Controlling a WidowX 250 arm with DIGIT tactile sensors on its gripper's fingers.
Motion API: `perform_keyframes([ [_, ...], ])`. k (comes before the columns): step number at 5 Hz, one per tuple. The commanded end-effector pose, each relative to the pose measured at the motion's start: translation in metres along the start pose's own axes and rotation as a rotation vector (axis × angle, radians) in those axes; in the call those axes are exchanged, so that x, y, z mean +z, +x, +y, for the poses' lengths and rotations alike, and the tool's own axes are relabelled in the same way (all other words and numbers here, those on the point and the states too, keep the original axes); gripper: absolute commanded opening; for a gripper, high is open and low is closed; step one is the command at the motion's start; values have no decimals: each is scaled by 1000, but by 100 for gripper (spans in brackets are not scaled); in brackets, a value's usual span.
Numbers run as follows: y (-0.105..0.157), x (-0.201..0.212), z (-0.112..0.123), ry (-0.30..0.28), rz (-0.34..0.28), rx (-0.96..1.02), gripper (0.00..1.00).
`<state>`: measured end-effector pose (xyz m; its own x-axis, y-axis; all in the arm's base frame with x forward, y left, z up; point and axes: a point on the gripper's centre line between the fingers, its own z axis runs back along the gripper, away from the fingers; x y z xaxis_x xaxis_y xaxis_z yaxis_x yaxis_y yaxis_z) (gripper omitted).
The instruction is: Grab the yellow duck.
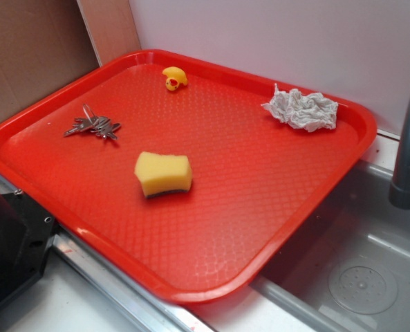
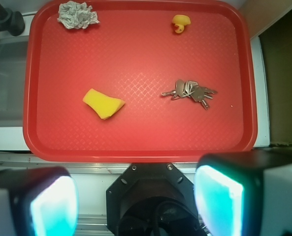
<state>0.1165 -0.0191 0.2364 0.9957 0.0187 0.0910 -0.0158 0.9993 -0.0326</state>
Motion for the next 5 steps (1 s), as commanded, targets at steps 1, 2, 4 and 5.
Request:
perform_keyframes([
  [1, 0, 0, 0, 0, 0, 0, 100],
  [2, 19, -8, 8, -11, -34, 83, 100],
  [4, 55, -41, 31, 89, -128, 227, 100],
  [5, 76, -64, 43, 127, -208, 272, 100],
])
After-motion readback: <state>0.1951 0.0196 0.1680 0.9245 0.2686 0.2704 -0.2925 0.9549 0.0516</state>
